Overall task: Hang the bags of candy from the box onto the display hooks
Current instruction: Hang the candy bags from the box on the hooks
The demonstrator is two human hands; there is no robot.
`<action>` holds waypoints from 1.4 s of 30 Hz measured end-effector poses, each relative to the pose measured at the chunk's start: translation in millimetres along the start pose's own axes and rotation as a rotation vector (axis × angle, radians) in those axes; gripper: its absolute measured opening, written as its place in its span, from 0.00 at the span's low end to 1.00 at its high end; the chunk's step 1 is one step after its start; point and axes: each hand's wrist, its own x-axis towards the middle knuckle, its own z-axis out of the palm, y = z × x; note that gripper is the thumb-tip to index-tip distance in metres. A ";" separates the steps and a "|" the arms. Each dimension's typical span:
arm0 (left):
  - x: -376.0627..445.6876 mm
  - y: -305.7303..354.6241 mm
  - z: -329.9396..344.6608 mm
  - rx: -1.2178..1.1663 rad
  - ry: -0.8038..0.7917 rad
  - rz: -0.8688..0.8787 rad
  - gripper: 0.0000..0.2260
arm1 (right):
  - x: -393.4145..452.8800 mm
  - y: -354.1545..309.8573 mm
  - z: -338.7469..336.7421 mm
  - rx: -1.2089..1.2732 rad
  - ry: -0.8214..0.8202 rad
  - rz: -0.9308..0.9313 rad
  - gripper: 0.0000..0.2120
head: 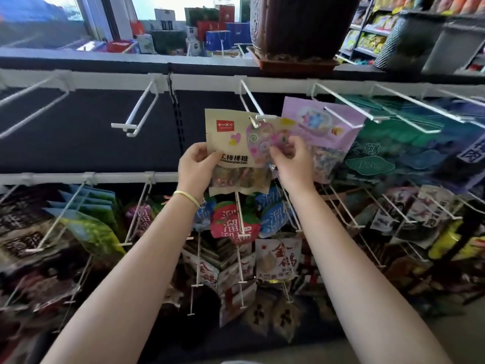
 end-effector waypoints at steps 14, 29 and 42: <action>26.7 -11.7 13.5 0.193 0.125 -0.056 0.16 | 23.0 8.4 15.4 -0.036 0.049 0.131 0.12; -89.9 -15.2 -164.5 0.517 -0.264 -0.086 0.05 | -155.4 -28.8 105.3 0.016 -0.560 0.207 0.05; -173.9 35.4 -607.3 0.475 0.199 -0.068 0.07 | -386.7 -194.6 436.4 0.121 -0.772 0.090 0.06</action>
